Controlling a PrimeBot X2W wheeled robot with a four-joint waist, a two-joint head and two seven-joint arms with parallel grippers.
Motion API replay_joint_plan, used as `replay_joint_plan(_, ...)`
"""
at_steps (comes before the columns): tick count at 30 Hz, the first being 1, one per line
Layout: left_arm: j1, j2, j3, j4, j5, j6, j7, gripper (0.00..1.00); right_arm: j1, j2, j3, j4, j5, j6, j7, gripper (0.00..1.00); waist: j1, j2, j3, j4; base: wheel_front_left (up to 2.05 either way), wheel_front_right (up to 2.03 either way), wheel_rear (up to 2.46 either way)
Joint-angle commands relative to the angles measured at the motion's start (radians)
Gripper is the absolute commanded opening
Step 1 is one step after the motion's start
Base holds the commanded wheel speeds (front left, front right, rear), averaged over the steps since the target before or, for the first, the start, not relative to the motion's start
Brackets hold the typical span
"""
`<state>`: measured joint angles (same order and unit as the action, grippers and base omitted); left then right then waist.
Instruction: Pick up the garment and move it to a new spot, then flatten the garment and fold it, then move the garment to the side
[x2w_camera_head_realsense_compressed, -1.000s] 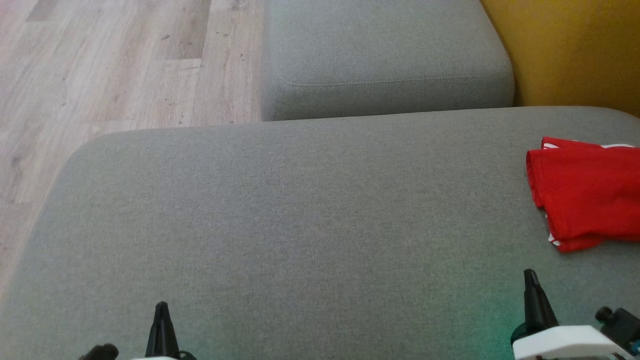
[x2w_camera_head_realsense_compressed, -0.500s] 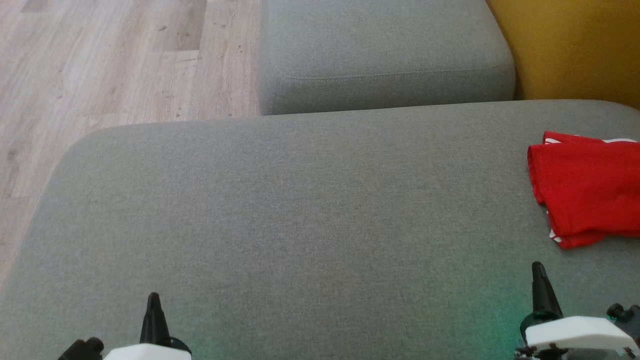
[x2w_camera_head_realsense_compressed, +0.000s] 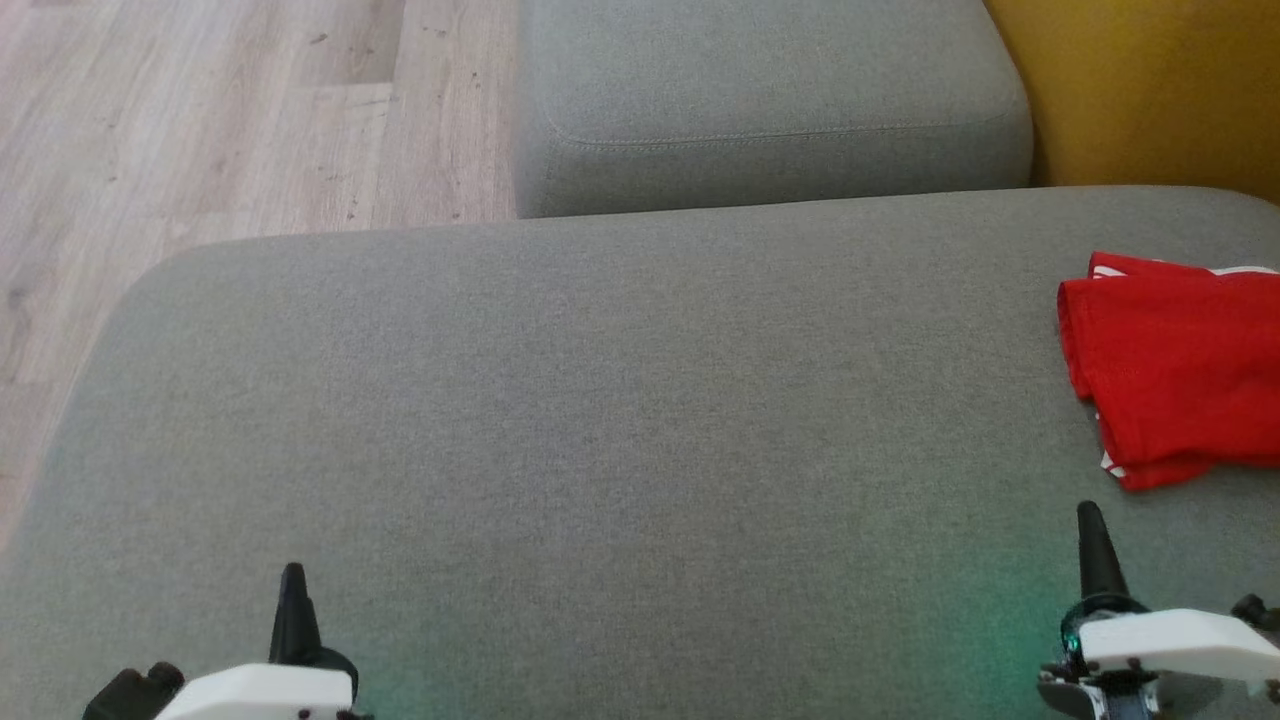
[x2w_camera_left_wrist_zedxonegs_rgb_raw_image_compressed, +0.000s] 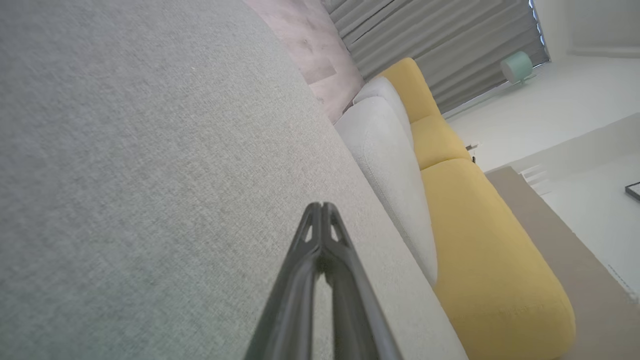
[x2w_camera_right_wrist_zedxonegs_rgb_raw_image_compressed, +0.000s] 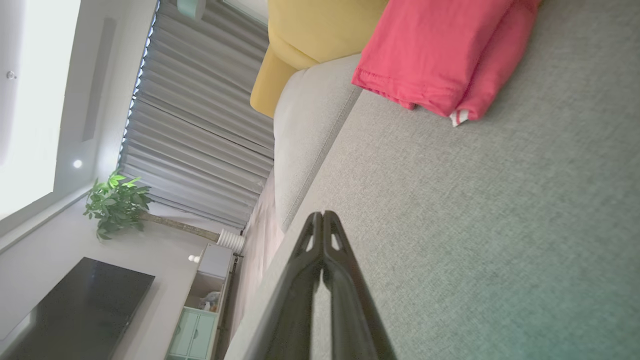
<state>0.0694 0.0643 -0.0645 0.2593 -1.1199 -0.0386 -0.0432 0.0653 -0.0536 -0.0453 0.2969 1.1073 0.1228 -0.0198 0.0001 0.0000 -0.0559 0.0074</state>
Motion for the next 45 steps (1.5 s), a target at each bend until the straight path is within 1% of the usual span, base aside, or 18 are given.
replay_joint_plan(1, -0.058, 0.012, 0.031, -0.026, -0.027, -0.010, 0.009, 0.00, -0.065, -0.005, 0.007, -0.040, 0.028, 0.006, 0.007, 0.00, 0.0000, 0.0000, 0.002, 0.000, 0.00, 0.00, 0.00)
replay_joint_plan(35, -0.156, 0.009, 0.128, -0.017, -0.435, -0.079, 0.111, 0.00, -0.155, -0.002, -0.052, -0.050, 0.428, 0.007, 0.109, 0.00, -0.0001, 0.0000, 0.050, -0.006, 0.00, 0.00, 0.00)
replay_joint_plan(43, -0.175, 0.008, 0.147, -0.015, -0.515, -0.092, 0.131, 0.00, -0.173, -0.001, -0.063, -0.052, 0.506, 0.008, 0.129, 0.00, -0.0001, 0.0000, 0.059, -0.007, 0.00, 0.00, 0.00)
replay_joint_plan(45, -0.175, 0.008, 0.148, -0.015, -0.514, -0.092, 0.132, 0.00, -0.173, -0.001, -0.063, -0.052, 0.505, 0.008, 0.129, 0.00, -0.0001, 0.0000, 0.059, -0.007, 0.00, 0.00, 0.00)
